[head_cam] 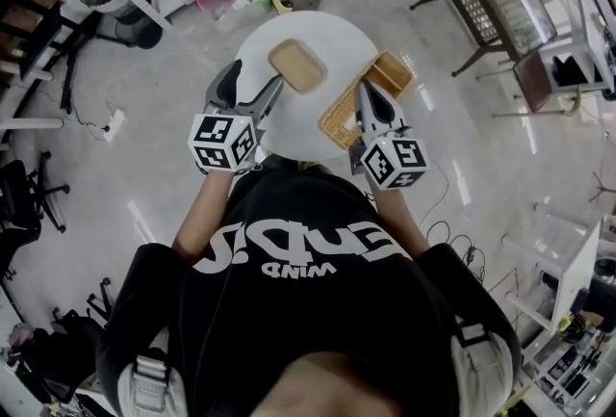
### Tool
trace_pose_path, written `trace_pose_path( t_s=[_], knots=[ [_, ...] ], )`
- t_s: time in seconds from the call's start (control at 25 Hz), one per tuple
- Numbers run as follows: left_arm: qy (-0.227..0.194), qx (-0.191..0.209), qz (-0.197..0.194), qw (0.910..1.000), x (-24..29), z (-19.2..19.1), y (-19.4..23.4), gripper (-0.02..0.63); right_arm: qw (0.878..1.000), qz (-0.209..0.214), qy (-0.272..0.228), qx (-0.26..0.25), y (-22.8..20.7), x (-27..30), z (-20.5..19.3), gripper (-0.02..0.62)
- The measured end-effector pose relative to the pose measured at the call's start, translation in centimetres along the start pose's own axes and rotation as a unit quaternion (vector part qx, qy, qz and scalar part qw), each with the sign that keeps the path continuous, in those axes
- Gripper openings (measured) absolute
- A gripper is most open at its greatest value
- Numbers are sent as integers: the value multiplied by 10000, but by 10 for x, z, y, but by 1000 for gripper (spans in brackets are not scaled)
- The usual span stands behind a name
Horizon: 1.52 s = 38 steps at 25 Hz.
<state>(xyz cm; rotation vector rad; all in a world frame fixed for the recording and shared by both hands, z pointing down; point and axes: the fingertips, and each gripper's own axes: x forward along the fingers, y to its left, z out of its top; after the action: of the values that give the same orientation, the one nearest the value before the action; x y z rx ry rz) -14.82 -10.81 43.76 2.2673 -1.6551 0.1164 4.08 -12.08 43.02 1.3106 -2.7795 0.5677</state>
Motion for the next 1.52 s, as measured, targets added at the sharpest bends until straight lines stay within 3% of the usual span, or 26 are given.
trace_pose_path(
  t_s=[0.2, 0.64, 1.24, 1.52],
  knots=[
    [299, -48, 39, 9995, 26, -25, 20, 400, 10000, -45, 67, 47, -2, 7, -4, -2],
    [1178, -137, 138, 9928, 90, -98, 60, 413, 9993, -269, 201, 148, -11, 18, -12, -2],
    [2368, -504, 154, 9701, 158, -199, 93, 419, 9953, -737, 480, 394, -38, 21, -27, -2],
    [2614, -676, 197, 9626, 175, -221, 96, 420, 9929, -906, 607, 473, -51, 17, -32, -2]
  ],
)
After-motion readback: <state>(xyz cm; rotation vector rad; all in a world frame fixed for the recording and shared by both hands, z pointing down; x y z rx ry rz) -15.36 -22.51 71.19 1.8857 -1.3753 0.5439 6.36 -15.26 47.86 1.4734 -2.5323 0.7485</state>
